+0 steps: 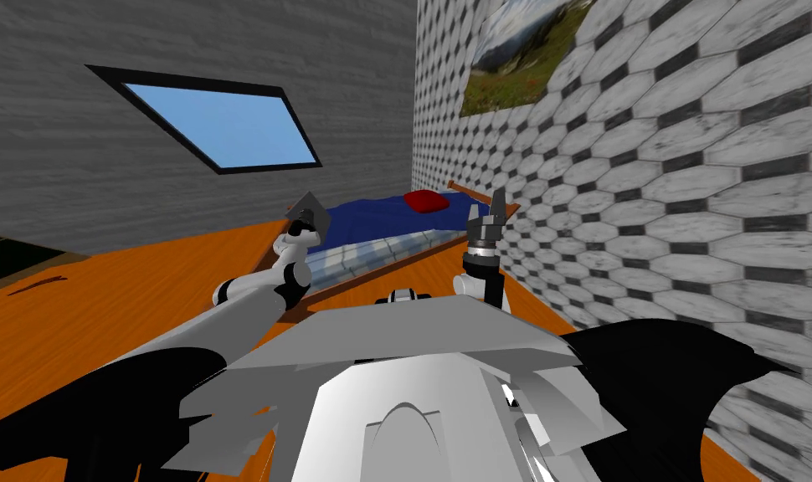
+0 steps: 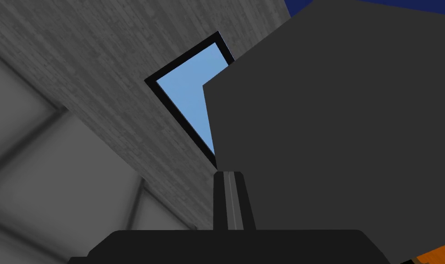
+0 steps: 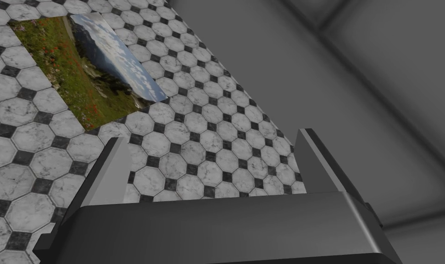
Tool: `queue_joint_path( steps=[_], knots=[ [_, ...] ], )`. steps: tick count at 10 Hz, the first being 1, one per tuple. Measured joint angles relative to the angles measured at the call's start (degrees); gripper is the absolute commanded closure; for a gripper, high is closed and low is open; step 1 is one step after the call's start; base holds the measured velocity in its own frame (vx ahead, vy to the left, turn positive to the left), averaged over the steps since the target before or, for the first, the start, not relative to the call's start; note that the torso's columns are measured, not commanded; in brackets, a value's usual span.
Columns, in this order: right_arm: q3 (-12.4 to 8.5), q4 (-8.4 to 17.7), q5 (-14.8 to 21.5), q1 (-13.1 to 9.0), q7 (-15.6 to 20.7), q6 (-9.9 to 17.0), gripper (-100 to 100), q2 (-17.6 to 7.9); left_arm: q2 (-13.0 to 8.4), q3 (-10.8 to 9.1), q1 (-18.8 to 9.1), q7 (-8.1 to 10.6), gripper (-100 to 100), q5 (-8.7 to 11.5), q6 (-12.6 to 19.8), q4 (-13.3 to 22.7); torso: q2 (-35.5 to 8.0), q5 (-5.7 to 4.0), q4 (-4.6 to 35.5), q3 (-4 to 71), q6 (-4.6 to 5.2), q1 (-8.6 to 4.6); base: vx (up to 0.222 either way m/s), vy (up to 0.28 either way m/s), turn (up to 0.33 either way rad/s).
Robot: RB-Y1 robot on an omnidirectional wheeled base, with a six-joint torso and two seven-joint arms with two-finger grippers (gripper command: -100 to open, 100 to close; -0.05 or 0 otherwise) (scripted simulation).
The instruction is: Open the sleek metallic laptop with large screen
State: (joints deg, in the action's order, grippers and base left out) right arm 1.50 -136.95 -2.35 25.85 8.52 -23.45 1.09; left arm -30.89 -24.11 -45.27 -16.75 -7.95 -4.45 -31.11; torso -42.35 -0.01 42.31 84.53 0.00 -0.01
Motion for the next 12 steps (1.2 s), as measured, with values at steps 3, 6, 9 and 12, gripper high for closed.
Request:
queue_joint_path(
  steps=[3,6,9,12],
  knots=[
    [0.0,0.0,0.0,0.01,0.0,0.0,0,0.0,2.74,2.97,-0.29,1.37,100,-0.62,0.69,-2.33,0.16,0.01,-0.07,0.11,0.06,-0.02,0.041,-0.005,0.116],
    [-0.01,-0.01,0.0,0.02,0.0,0.0,0,0.0,5.62,6.14,0.57,2.79,100,-0.96,3.01,-7.24,0.1,0.01,-0.04,0.07,-0.01,0.02,0.072,-0.012,0.365],
    [0.0,0.0,0.0,0.0,0.0,0.0,0,0.0,9.1,9.86,1.07,4.52,100,-1.59,6.25,-13.83,-0.04,0.01,0.0,-0.01,0.08,0.03,0.035,-0.006,0.105],
    [-0.01,0.0,0.0,0.02,0.0,0.0,0,0.0,11.08,10.87,0.79,4.85,100,-2.21,5.16,-12.89,0.13,0.0,-0.03,0.07,-0.06,0.01,0.032,-0.006,0.23]
  ],
)
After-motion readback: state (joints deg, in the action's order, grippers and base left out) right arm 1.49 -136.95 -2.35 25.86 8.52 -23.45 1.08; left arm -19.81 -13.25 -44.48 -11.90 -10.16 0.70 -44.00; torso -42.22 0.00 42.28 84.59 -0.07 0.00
